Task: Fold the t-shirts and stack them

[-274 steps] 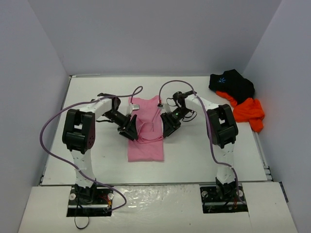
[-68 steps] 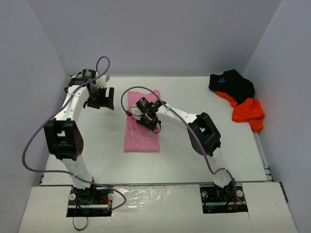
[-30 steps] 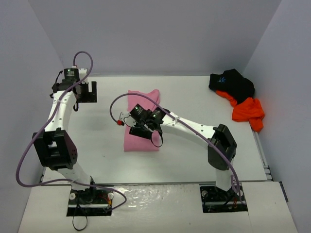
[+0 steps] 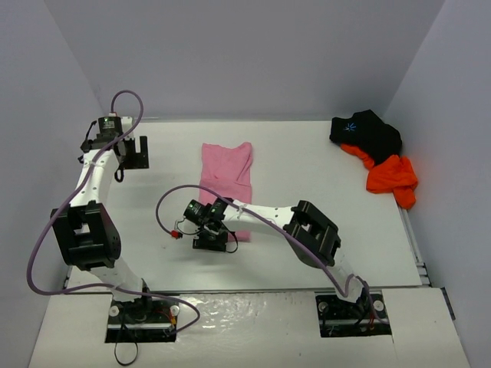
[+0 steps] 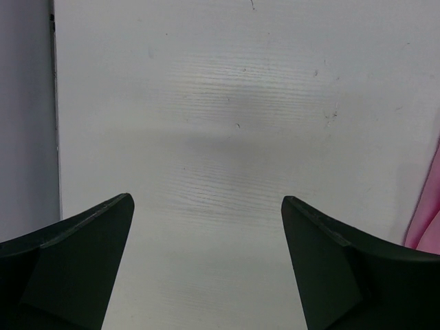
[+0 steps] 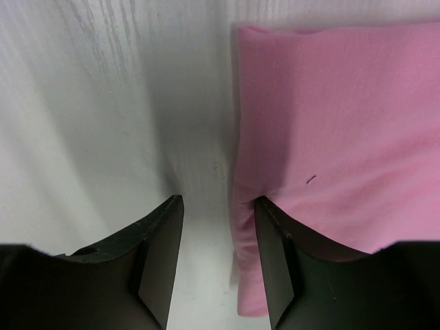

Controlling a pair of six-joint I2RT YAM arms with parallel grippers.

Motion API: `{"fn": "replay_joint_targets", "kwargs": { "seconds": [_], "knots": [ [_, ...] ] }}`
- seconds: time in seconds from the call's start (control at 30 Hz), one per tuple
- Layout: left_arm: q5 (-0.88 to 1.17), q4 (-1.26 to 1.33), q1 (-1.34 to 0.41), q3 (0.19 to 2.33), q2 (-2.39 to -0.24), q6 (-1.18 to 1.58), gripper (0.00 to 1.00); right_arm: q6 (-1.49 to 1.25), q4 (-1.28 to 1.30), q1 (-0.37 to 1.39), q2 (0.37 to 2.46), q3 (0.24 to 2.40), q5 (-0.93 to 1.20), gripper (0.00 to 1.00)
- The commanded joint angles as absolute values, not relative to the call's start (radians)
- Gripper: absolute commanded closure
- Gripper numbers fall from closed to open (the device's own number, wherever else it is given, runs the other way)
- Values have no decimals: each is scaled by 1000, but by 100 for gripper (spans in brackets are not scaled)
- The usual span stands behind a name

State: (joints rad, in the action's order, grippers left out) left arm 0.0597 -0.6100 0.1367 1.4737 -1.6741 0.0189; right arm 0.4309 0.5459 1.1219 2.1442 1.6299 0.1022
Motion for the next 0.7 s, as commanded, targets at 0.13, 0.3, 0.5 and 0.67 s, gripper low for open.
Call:
{"fn": "replay_joint_targets", "kwargs": {
  "seconds": [0.13,0.3,0.5,0.67],
  "knots": [
    [93,-547,152,1478,-1629,20,13,391,540,1166,2098,1675,-59,57],
    [101,-548,152,1477,-1628,25,13,393,528,1181,2065,1658,-107,57],
    [110,-552,152,1481,-1630,28,13,396,510,1186,2043,1634,-157,57],
    [112,-552,152,1486,-1637,28,13,396,494,1179,2052,1625,-190,58]
  ]
}}
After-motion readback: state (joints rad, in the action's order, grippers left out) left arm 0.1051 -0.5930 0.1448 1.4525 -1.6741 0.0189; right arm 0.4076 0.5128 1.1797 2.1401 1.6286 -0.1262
